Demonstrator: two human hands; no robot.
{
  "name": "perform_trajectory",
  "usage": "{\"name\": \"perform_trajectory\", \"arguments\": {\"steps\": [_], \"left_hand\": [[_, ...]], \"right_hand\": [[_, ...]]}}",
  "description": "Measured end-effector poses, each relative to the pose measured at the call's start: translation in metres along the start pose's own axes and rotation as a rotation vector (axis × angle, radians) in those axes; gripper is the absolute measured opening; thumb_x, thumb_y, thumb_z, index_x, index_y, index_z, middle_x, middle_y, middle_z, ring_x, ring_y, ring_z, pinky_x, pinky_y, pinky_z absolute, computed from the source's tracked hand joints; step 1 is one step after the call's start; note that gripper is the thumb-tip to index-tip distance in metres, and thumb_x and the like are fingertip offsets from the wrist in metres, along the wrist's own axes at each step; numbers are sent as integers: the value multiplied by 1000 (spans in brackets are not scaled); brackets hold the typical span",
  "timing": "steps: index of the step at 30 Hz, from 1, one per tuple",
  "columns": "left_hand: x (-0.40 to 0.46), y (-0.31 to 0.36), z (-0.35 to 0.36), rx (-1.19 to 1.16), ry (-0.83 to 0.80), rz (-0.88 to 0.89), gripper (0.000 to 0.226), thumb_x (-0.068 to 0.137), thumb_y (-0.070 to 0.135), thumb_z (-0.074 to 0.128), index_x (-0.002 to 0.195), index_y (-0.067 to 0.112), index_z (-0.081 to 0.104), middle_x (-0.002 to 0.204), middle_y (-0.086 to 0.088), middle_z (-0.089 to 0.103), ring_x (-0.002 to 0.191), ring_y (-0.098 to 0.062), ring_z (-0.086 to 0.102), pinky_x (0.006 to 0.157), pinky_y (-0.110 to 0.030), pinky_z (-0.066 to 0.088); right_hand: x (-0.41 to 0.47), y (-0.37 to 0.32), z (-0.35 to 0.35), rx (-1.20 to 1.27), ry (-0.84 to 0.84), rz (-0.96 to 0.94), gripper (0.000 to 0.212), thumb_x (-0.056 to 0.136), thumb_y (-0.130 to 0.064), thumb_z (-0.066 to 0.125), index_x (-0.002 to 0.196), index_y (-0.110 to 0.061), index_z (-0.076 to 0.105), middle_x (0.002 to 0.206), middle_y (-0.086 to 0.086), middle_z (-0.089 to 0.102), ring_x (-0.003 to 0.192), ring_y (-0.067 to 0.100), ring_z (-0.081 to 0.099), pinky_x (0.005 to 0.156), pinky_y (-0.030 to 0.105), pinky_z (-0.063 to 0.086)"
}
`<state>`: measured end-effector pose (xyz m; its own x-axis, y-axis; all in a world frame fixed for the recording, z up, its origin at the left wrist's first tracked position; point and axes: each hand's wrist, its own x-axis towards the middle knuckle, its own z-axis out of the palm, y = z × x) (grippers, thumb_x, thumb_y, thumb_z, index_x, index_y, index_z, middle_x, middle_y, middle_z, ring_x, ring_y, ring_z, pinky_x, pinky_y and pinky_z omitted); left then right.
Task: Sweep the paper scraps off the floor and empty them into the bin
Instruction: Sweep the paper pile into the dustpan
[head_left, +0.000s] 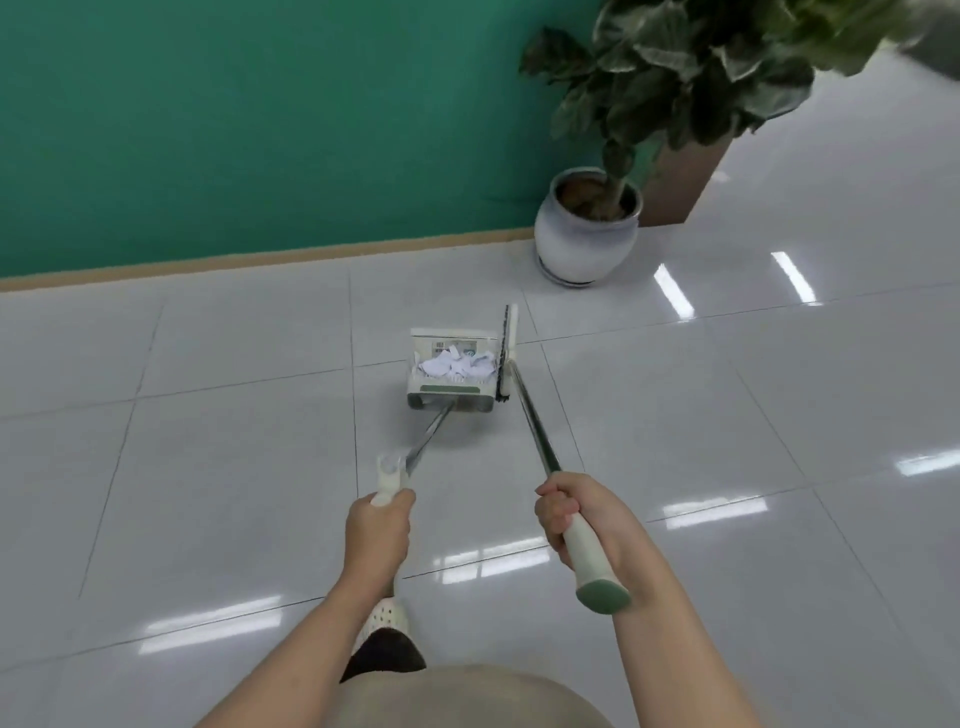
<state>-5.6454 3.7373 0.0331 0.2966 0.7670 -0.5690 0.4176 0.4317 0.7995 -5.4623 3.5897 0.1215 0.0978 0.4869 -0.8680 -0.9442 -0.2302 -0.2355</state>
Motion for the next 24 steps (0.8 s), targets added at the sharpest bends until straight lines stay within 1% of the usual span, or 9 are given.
{"name": "perform_trajectory", "arguments": {"steps": [2, 4, 7, 11, 14, 16, 18, 21, 24], "left_hand": [[20, 20, 33, 15, -66, 35, 24, 92, 19, 64, 74, 12, 48, 57, -5, 40, 46, -17, 34, 49, -27, 28], [43, 39, 68, 43, -156, 84, 30, 92, 22, 65, 72, 13, 46, 55, -5, 40, 47, -17, 34, 51, -29, 28], [79, 72, 125, 66, -280, 134, 38, 92, 28, 68, 68, 14, 43, 55, -5, 37, 47, -18, 32, 53, -31, 27], [118, 134, 208, 145, -434, 192, 47, 94, 34, 66, 62, 17, 36, 53, -3, 35, 46, -18, 30, 53, -30, 26], [135, 180, 270, 199, -543, 230, 53, 95, 41, 64, 58, 19, 33, 51, 0, 34, 45, -17, 30, 52, -30, 26], [140, 202, 314, 230, -610, 242, 53, 95, 44, 63, 60, 20, 31, 52, 0, 33, 45, -17, 29, 51, -29, 26], [139, 218, 359, 251, -668, 252, 53, 96, 43, 63, 61, 20, 31, 52, 0, 33, 44, -16, 28, 49, -27, 26], [136, 234, 430, 295, -730, 268, 51, 95, 40, 63, 60, 19, 34, 52, -1, 34, 44, -17, 30, 49, -27, 26], [131, 246, 509, 352, -793, 271, 45, 85, 42, 61, 59, 20, 33, 51, 0, 34, 44, -17, 29, 49, -28, 25]], "right_hand": [[1, -27, -12, 36, 38, -49, 39, 88, 1, 43, 60, -21, 29, 41, -5, 27, 28, 8, 25, 29, 14, 25], [4, -57, -23, 86, 70, -99, 37, 87, 1, 44, 63, -22, 27, 42, -5, 26, 29, 8, 25, 29, 16, 26], [5, -106, -38, 235, 82, -175, 36, 87, 2, 44, 64, -21, 29, 46, -6, 26, 30, 7, 25, 29, 16, 28], [-1, -166, -59, 421, 90, -247, 34, 87, 2, 46, 66, -20, 32, 49, -7, 28, 32, 5, 28, 31, 13, 30], [-1, -203, -78, 498, 105, -268, 37, 87, 0, 46, 68, -24, 26, 44, -7, 29, 30, 7, 29, 29, 15, 31], [1, -226, -92, 549, 121, -294, 38, 86, -1, 46, 72, -27, 22, 41, -7, 29, 29, 8, 30, 29, 16, 30], [0, -248, -111, 600, 144, -336, 39, 85, 0, 46, 72, -27, 22, 41, -6, 29, 28, 7, 30, 29, 16, 29], [-5, -283, -149, 701, 183, -406, 36, 85, 2, 48, 64, -22, 31, 45, -5, 32, 29, 6, 31, 29, 16, 31], [-10, -326, -200, 741, 225, -447, 32, 85, 2, 49, 62, -18, 37, 47, -4, 35, 29, 7, 33, 28, 17, 32]]}}
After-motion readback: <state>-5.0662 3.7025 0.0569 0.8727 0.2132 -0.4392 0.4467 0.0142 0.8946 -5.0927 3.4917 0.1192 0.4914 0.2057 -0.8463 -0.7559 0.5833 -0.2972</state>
